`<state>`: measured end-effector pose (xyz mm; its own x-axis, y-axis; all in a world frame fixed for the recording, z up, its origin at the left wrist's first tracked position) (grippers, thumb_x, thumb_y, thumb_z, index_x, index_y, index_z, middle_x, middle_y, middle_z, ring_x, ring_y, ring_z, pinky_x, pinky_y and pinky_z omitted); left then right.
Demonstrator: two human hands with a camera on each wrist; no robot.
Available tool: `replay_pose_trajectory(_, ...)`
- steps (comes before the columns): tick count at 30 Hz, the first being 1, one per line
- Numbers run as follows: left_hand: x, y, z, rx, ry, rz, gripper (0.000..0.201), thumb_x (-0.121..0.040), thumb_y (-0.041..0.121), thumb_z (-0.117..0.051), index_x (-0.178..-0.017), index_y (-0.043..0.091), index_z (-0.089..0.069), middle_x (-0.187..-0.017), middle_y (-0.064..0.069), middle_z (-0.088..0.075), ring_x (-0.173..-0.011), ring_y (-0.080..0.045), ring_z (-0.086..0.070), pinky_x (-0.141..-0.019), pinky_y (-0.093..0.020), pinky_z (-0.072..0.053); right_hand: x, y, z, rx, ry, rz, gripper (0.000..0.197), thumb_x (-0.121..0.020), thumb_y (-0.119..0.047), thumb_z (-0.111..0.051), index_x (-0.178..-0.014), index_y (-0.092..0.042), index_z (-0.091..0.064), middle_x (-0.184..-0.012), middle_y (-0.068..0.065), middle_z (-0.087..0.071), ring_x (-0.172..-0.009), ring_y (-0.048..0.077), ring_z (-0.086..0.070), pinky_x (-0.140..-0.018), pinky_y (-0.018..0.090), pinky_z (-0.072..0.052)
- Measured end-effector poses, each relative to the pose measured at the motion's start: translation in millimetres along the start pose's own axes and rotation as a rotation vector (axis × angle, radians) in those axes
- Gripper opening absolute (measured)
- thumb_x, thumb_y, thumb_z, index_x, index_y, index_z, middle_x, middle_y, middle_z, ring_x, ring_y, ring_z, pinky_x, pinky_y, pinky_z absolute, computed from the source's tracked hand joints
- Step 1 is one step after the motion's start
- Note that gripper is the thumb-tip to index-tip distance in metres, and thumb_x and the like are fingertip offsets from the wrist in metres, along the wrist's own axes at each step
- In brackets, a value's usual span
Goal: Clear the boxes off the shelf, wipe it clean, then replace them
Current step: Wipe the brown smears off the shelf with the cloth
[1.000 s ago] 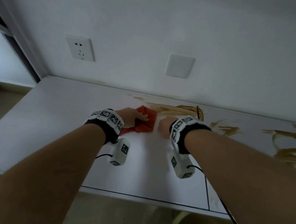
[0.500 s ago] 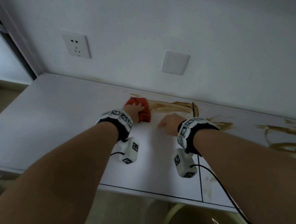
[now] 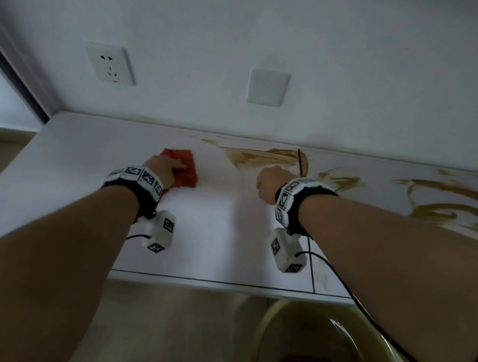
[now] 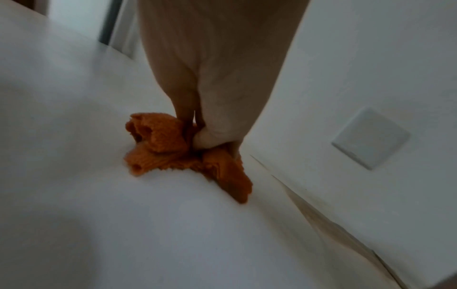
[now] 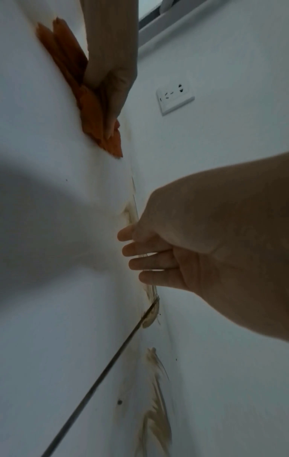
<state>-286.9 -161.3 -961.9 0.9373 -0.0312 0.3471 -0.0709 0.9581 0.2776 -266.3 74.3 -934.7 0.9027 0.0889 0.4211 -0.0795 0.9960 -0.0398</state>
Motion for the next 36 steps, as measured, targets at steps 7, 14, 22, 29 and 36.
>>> replay_pose_trajectory(7,-6,62,-21,0.068,-0.041,-0.066,0.050,-0.098,0.011,-0.041,-0.146,0.021,-0.035,-0.154,-0.003,-0.030,-0.138,-0.024,-0.034,-0.110,-0.024,-0.028,6,16,-2,0.024,-0.068,0.037,0.038,-0.094,-0.007,-0.041,-0.131,-0.008,-0.051,-0.130,0.014,-0.053,-0.112,0.029,-0.057,-0.092,0.033,-0.047)
replay_pose_trajectory(14,15,109,-38,0.092,-0.271,-0.314,0.045,-0.093,0.015,-0.054,-0.137,0.026,-0.048,-0.138,0.000,-0.045,-0.115,-0.017,-0.053,-0.092,-0.024,-0.045,18,24,5,-0.013,-0.032,0.007,0.041,-0.091,-0.005,-0.042,-0.131,-0.009,-0.047,-0.126,0.016,-0.055,-0.104,0.030,-0.060,-0.083,0.033,-0.051)
replay_pose_trajectory(22,-1,3,1,0.036,0.106,-0.039,0.049,-0.093,0.008,-0.039,-0.137,0.025,-0.049,-0.145,-0.005,-0.045,-0.132,-0.022,-0.043,-0.111,-0.027,-0.033,-5,-33,-13,-0.083,0.044,0.190,0.042,-0.097,-0.023,-0.041,-0.139,-0.014,-0.041,-0.145,0.009,-0.035,-0.126,0.030,-0.045,-0.101,0.033,-0.038)
replay_pose_trajectory(29,2,-36,1,-0.204,0.020,0.089,0.045,-0.092,0.006,-0.039,-0.133,0.015,-0.053,-0.133,-0.012,-0.054,-0.120,-0.030,-0.053,-0.098,-0.035,-0.046,-31,-66,-39,-0.041,0.011,0.066,0.069,-0.092,-0.056,-0.040,-0.146,-0.016,-0.026,-0.147,0.017,-0.023,-0.129,0.041,-0.036,-0.107,0.049,-0.034)
replay_pose_trajectory(36,-6,-45,-10,-0.195,0.062,0.080,0.042,-0.086,0.007,-0.043,-0.122,0.018,-0.061,-0.122,-0.010,-0.061,-0.109,-0.031,-0.059,-0.087,-0.033,-0.049,-64,-80,-41,-0.096,0.123,0.178,0.049,-0.093,-0.027,-0.053,-0.136,-0.013,-0.035,-0.146,0.012,-0.023,-0.126,0.036,-0.037,-0.103,0.043,-0.038)
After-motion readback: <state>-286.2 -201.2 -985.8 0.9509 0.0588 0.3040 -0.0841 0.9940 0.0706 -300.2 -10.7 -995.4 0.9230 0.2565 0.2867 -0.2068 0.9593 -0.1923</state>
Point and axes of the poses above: each hand's wrist, its own x-axis away from the middle knuckle, its own z-axis out of the back of the hand, y = z × x, the point moved 3 cm from there along -x, towards the middle knuckle
